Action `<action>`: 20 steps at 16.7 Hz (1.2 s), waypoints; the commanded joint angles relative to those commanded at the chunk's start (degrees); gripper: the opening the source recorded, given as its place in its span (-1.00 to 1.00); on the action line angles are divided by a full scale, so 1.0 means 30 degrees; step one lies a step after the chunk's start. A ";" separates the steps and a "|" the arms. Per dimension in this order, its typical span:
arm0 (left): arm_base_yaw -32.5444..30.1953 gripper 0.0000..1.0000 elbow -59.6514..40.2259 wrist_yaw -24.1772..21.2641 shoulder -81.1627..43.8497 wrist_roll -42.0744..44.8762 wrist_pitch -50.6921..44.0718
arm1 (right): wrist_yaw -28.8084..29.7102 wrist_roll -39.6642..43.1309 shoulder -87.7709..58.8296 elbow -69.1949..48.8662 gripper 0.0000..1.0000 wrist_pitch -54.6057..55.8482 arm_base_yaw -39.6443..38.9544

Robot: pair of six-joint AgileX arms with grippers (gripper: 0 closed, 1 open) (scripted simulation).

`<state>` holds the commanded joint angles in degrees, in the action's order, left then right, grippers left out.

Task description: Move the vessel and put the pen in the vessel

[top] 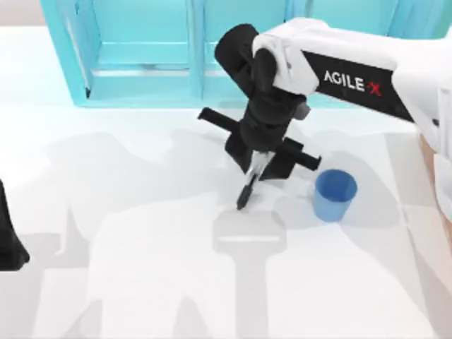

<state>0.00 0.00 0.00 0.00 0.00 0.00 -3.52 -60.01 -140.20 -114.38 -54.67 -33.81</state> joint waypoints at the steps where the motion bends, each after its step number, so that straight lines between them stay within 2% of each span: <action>1: 0.0000 1.00 0.0000 0.0000 0.0000 0.0000 0.0000 | 0.0028 -0.0075 0.0237 0.0201 -1.00 -0.0092 -0.0133; 11: 0.0000 1.00 0.0000 0.0000 0.0000 0.0000 0.0000 | 0.0356 -0.2462 0.7465 0.4994 -1.00 -0.2279 -0.2566; 17: 0.0000 1.00 0.0000 0.0000 0.0000 0.0000 0.0000 | 0.0341 -0.2562 0.7655 0.5127 -1.00 -0.2322 -0.2566; 20: 0.0000 1.00 0.0000 0.0000 0.0000 0.0000 0.0000 | 0.1412 -0.1876 0.7850 0.5952 -1.00 -0.1167 -0.2792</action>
<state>0.00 0.00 0.00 0.00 0.00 0.00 0.72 -65.63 -116.65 -96.52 -58.17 -42.18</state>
